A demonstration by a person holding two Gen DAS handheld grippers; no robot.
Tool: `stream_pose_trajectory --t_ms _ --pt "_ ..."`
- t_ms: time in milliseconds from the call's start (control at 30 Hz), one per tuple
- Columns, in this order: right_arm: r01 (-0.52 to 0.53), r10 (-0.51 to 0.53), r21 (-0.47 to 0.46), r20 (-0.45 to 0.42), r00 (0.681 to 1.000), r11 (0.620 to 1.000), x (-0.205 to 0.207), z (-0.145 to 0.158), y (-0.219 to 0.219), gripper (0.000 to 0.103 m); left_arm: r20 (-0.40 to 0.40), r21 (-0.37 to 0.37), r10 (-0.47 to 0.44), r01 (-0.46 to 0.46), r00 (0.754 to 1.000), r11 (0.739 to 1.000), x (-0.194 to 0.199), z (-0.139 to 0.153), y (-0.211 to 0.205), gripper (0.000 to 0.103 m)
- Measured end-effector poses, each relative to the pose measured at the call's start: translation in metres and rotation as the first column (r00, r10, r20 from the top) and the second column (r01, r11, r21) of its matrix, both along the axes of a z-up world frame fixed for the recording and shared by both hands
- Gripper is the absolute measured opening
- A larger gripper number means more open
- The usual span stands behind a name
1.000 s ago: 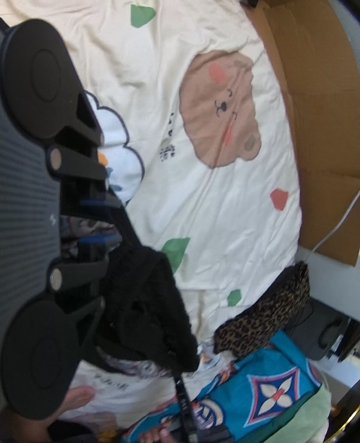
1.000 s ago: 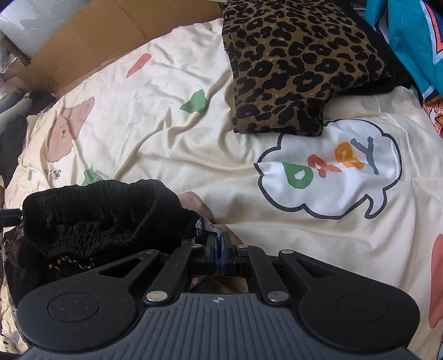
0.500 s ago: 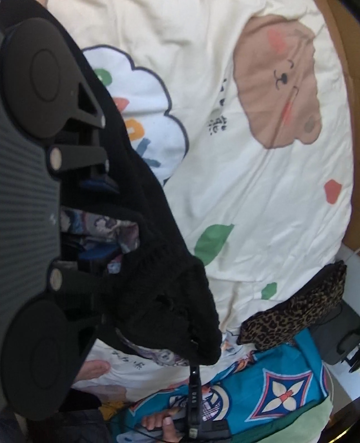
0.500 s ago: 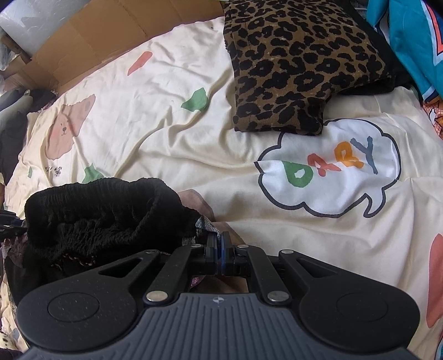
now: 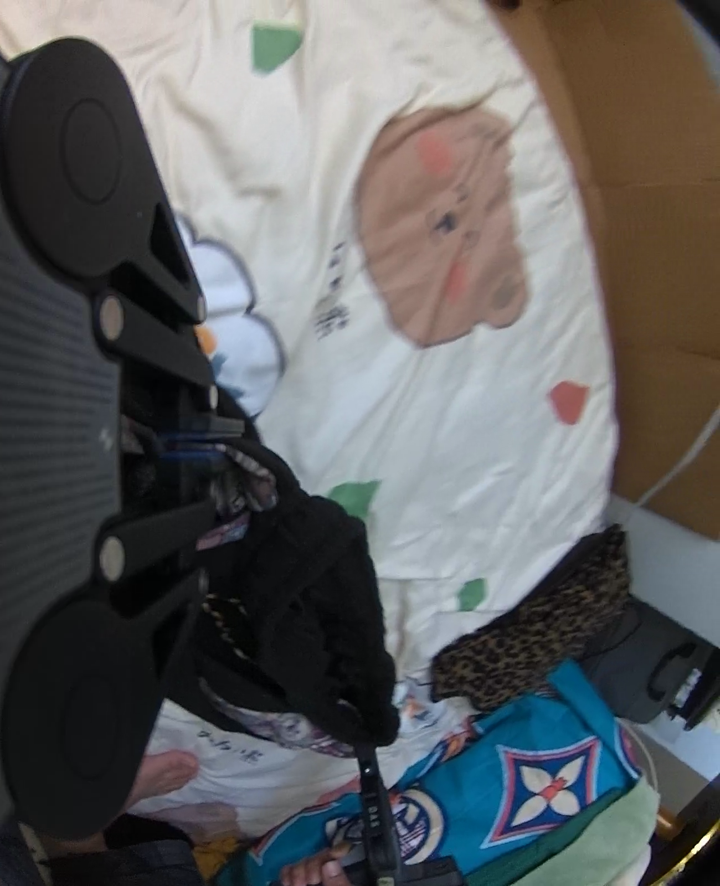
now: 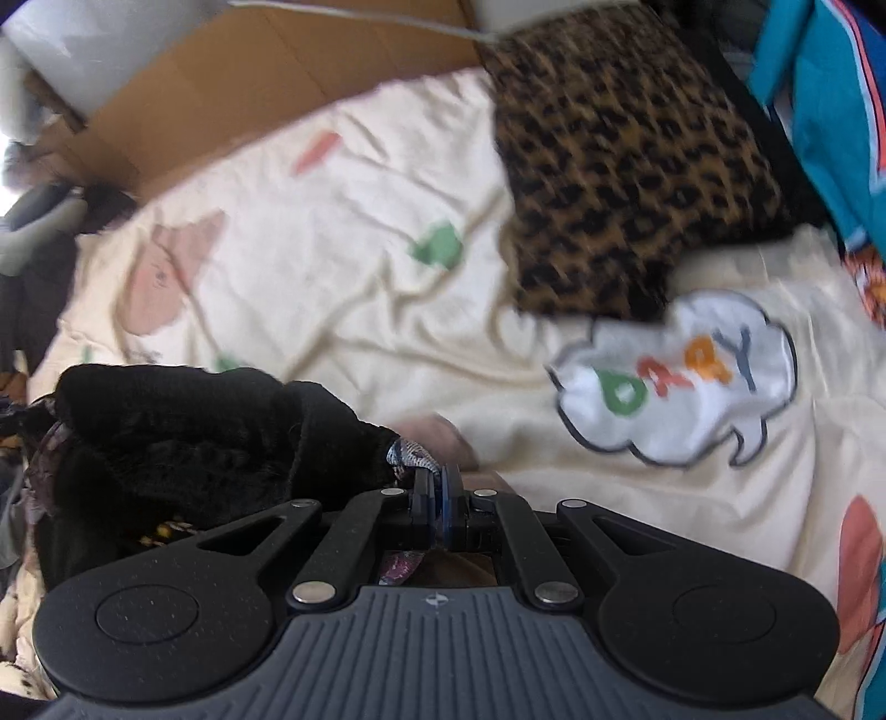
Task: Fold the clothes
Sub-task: 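Carry the black shorts by the waistband across the sheet with both grippers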
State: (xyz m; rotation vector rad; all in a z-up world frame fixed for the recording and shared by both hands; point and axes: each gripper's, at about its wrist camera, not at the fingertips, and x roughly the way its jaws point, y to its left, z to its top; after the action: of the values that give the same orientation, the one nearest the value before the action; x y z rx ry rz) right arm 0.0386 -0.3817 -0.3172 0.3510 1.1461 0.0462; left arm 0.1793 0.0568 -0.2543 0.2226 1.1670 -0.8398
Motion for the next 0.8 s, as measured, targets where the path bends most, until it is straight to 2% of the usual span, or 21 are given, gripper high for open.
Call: stream_pose_trajectory --t_ms 367,500,800 --pt "-0.130 0.137 -0.090 0.071 0.988 0.987 0.001 0.084 0.047 0.000 0.144 -0.068 0.062 -0.052 0.988 0.996 -0.014 0.073 0.034 0.004" --pt "-0.174 0.182 -0.098 0.084 0.980 0.980 0.006 0.095 0.062 0.000 0.154 -0.103 0.096 -0.080 0.983 0.991 -0.021 0.083 0.048 0.003" --pt "-0.205 0.214 -0.080 0.121 0.969 0.975 0.026 0.091 0.072 0.000 0.190 -0.083 0.142 -0.129 0.971 0.988 -0.017 0.085 0.064 0.003"
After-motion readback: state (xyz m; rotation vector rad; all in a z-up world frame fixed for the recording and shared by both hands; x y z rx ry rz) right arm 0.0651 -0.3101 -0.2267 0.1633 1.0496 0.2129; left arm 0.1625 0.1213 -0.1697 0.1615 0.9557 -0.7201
